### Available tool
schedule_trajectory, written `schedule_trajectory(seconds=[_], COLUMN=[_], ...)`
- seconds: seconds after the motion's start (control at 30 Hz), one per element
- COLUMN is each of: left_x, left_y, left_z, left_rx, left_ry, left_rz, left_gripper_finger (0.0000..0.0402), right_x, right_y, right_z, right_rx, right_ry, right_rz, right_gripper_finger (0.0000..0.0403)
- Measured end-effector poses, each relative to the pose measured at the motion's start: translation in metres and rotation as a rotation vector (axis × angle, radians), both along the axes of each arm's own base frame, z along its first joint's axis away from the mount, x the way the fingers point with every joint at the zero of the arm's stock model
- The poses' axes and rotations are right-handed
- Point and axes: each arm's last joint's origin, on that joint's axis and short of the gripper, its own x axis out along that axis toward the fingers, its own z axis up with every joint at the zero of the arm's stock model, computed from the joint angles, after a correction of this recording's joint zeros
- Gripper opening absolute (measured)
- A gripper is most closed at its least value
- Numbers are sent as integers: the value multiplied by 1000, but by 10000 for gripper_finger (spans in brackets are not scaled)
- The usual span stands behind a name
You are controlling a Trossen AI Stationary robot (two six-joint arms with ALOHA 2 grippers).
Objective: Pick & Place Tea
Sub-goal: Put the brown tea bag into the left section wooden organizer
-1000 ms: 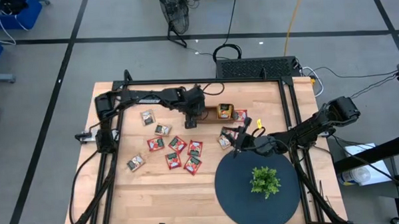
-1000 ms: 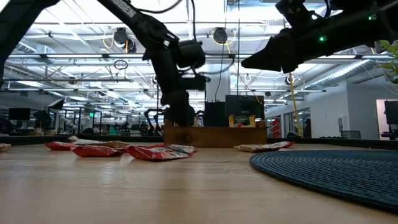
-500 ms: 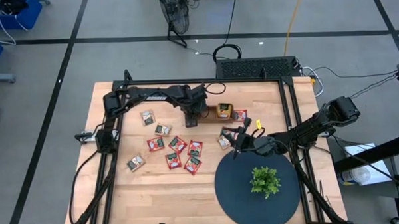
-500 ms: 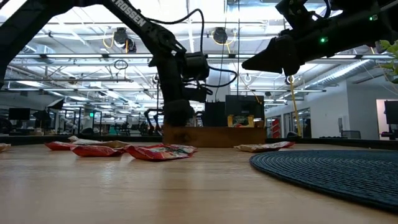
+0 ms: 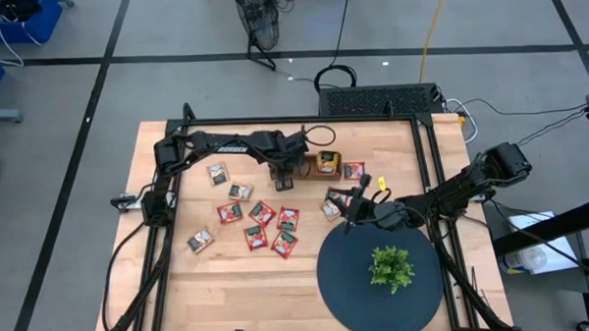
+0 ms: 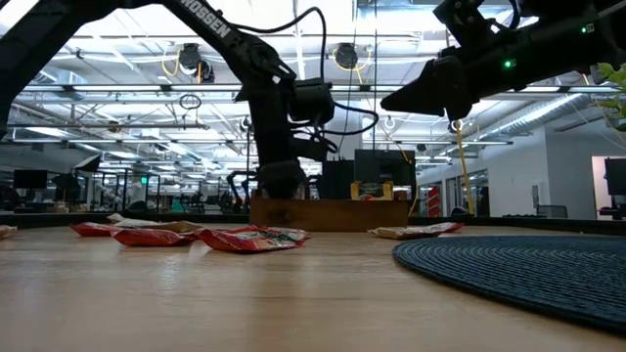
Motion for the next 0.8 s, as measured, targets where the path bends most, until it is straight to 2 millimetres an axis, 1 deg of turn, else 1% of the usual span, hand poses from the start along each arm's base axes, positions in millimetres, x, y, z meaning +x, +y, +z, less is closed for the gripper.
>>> schedule_trajectory(seconds=[0.17, 0.23, 0.33, 0.47, 0.6, 0.67, 0.73, 0.8], left_x=[3, 3, 2, -2, -11, -17, -25, -37], left_y=[-10, -14, -20, -28, -37, -42, -49, -55], left_z=[2, 8, 23, 53, 87, 109, 128, 139], left_rx=[0, 5, 18, 42, 51, 37, 24, 13], left_ry=[2, -12, -54, -136, -235, -345, -496, -646], left_rz=[-26, -34, -39, -48, -33, -56, -126, -201], left_gripper_finger=[3, 7, 22, 35, 29, 20, 7, 5], right_x=[0, 0, 0, 0, 0, 0, 0, -2], right_y=[0, 0, 0, 0, 0, 0, 0, -2], right_z=[0, 0, 0, 0, 0, -1, -2, -4], right_rx=[8, 9, 9, 12, 16, 17, 28, 19], right_ry=[-4, -5, -5, -6, -7, -1, 6, 44], right_rz=[-1, -2, -2, -2, 0, 0, -4, -5], right_gripper_finger=[89, 89, 89, 89, 89, 89, 89, 92])
